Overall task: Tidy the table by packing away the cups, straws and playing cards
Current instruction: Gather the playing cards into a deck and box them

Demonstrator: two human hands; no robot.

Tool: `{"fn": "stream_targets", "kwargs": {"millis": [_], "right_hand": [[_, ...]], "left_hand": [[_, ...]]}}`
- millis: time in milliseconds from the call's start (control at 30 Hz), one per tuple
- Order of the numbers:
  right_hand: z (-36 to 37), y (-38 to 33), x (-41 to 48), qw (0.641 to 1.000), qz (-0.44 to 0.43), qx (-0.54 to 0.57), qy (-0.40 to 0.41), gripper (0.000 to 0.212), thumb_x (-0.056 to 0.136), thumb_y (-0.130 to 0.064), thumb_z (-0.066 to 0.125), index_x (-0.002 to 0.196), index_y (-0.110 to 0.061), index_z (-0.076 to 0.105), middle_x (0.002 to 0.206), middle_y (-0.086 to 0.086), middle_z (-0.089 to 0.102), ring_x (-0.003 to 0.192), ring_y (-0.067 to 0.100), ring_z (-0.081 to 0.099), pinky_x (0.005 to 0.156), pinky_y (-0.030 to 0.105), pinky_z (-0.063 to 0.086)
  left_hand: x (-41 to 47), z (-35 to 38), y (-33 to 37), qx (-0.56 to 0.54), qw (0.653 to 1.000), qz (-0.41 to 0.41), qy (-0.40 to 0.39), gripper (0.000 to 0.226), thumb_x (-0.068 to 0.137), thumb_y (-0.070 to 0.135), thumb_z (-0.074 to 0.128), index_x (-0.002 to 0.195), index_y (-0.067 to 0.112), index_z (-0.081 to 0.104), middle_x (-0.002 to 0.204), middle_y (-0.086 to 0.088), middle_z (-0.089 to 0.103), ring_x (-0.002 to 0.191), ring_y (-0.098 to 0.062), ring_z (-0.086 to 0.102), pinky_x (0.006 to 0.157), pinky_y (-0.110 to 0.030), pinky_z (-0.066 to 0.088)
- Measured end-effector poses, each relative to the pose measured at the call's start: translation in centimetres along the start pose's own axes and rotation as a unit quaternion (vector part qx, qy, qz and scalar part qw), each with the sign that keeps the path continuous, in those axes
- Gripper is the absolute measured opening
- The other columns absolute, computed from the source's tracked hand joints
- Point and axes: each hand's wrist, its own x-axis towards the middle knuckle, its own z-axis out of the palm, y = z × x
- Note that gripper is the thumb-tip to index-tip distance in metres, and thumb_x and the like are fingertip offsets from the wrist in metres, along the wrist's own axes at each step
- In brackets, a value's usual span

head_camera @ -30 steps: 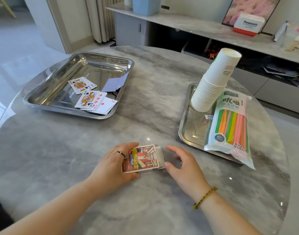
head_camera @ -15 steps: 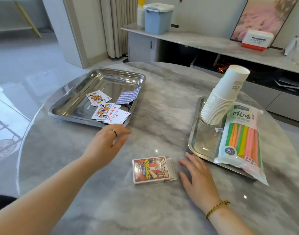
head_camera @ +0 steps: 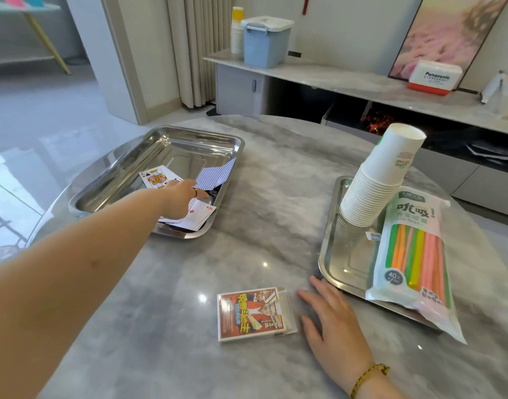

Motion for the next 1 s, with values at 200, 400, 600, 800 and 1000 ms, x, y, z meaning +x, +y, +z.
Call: {"fn": "stream_targets", "kwargs": {"millis": [200, 400, 600, 800, 1000], "right_hand": [[-0.3, -0.4, 0.5, 1.0, 0.009, -0.013, -0.018, 0.044, 0.091, -0.037, 0.04, 0.133, -0.039, 0.029, 0.15, -0.018, 0.004, 0.14, 0.004, 0.001, 0.107, 0.018, -0.003], [-0.9, -1.2, 0.8, 0.999, 0.002, -0.046, -0.008, 0.048, 0.062, -0.026, 0.08, 0.108, -0.028, 0.064, 0.13, -0.005, 0.051, 0.122, 0.02, 0.049, 0.1, 0.031, 0.034], [-0.6, -0.7, 0.5, 0.994, -0.027, -0.106, 0.025, 0.057, 0.028, -0.019, 0.092, 0.082, -0.021, 0.072, 0.096, 0.005, 0.072, 0.086, 0.027, 0.069, 0.067, 0.035, 0.054], [-0.4, -0.6, 0.3, 0.996, -0.024, -0.081, 0.039, 0.052, 0.037, -0.012, 0.09, 0.086, -0.018, 0.072, 0.102, 0.01, 0.07, 0.092, 0.031, 0.067, 0.073, 0.039, 0.052], [-0.4, -0.4, 0.1, 1.0, 0.0, -0.007, 0.003, 0.043, 0.092, -0.035, 0.038, 0.134, -0.038, 0.029, 0.151, -0.016, 0.006, 0.14, 0.005, 0.001, 0.109, 0.017, -0.003]], "left_hand": [[0.9, -1.3, 0.1, 0.046, 0.995, 0.007, -0.092, 0.072, 0.072, 0.003, 0.064, 0.133, 0.031, 0.036, 0.134, -0.006, 0.029, 0.116, -0.03, 0.042, 0.085, -0.035, 0.044], [1.0, -1.7, 0.1, 0.101, 0.987, 0.003, -0.122, 0.078, 0.068, 0.022, 0.075, 0.134, 0.022, 0.032, 0.132, -0.01, 0.031, 0.115, -0.03, 0.047, 0.09, -0.036, 0.043], [0.5, -1.8, -0.6, 0.046, 0.993, -0.001, -0.108, 0.078, 0.067, 0.022, 0.077, 0.132, 0.014, 0.037, 0.125, -0.009, 0.04, 0.107, -0.028, 0.053, 0.087, -0.037, 0.049], [-0.6, -3.0, -1.6, -0.051, 0.995, -0.012, -0.084, 0.044, 0.068, 0.021, 0.077, 0.102, 0.012, 0.05, 0.069, 0.007, 0.046, 0.056, -0.008, 0.052, 0.044, -0.015, 0.041], [-2.5, -3.8, -2.4, -0.055, 0.998, -0.024, 0.004, 0.031, 0.068, 0.024, 0.076, 0.09, 0.011, 0.059, 0.078, -0.002, 0.057, 0.071, -0.018, 0.053, 0.052, -0.017, 0.035]]}}
